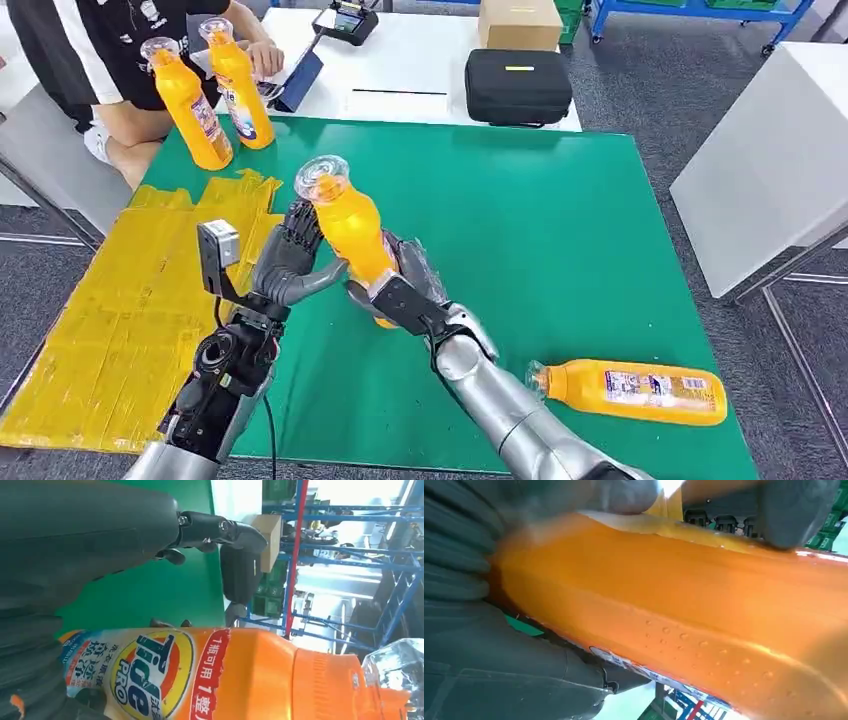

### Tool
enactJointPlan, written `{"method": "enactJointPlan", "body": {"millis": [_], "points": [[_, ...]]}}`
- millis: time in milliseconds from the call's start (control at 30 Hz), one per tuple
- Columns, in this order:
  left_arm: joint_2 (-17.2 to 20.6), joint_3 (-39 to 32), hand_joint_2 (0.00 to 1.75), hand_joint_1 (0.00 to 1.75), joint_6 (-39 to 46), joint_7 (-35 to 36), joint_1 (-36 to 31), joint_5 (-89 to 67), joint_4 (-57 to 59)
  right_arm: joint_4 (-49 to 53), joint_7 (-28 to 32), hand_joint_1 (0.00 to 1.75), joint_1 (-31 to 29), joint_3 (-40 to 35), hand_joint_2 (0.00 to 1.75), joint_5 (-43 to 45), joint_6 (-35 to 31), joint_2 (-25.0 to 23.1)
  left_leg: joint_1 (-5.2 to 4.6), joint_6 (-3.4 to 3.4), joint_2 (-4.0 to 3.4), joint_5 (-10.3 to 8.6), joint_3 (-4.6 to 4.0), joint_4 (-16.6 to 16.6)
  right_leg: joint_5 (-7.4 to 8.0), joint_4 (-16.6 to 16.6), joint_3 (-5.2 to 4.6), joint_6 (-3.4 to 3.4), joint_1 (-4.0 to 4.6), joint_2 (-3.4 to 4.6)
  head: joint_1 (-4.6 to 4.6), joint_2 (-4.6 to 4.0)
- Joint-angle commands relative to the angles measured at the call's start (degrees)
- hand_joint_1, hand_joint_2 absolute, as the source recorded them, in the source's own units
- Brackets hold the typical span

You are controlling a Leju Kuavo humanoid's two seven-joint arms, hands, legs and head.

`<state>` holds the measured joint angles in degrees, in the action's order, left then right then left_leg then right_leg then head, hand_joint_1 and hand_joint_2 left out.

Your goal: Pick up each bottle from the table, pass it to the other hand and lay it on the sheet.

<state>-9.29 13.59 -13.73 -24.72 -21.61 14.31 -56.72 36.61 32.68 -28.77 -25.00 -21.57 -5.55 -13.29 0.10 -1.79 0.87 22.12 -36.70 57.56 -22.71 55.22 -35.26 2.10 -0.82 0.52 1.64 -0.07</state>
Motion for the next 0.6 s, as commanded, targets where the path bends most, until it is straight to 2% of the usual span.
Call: {"method": "enactJointPlan", "body": {"millis": [33,100,333,500,533,600], "points": [[-0.3,0.0,1.75,0.00,-1.4,1.7,-6.7,1.9,6.6,-3.7,-0.1,1.75,0.7,-4.9,1.75,-1.3,0.3,-0.4,0.07,0.08,0.08,0.08,0.16,0.0,-0.10,0.0,0.21,-0.08,0.08,-0.15,0.00,0.00],[-0.4,0.1,1.75,0.00,-1.4,1.7,-6.7,1.9,6.9,-3.7,-0.2,1.75,0.7,-4.9,1.75,-1.3,0.3,-0.4,0.03,0.15,0.08,0.22,0.41,0.0,-0.27,0.1,0.43,-0.15,0.06,-0.21,-0.02,0.00],[-0.5,0.2,1.75,0.00,-1.6,2.0,-6.7,2.1,7.4,-3.4,-0.4,1.75,1.2,-5.3,1.75,-1.6,0.0,-0.7,0.07,0.09,0.08,0.10,0.17,0.0,-0.12,0.0,0.22,-0.09,0.08,-0.16,-0.02,0.00],[-0.5,0.6,1.75,0.00,-0.5,2.0,-6.6,1.5,7.6,-2.8,-1.0,1.75,1.5,-5.9,1.75,-2.3,-0.4,-0.6,0.03,0.16,0.09,0.27,0.47,0.1,-0.32,0.1,0.49,-0.16,0.06,-0.23,-0.02,0.00],[-0.5,0.6,1.75,0.00,-0.4,2.0,-6.7,1.5,7.7,-2.7,-1.0,1.75,1.6,-6.3,1.75,-2.9,-0.9,-0.6,0.07,0.09,0.08,0.11,0.18,0.0,-0.13,0.0,0.23,-0.09,0.08,-0.16,-0.02,0.00],[-0.6,0.7,1.75,0.00,-0.4,1.9,-6.8,1.5,8.0,-2.7,-1.1,1.75,1.6,-7.2,1.75,-4.0,-1.6,-0.9,0.04,0.15,0.08,0.26,0.43,0.1,-0.30,0.1,0.45,-0.15,0.07,-0.22,-0.02,0.00]]}}
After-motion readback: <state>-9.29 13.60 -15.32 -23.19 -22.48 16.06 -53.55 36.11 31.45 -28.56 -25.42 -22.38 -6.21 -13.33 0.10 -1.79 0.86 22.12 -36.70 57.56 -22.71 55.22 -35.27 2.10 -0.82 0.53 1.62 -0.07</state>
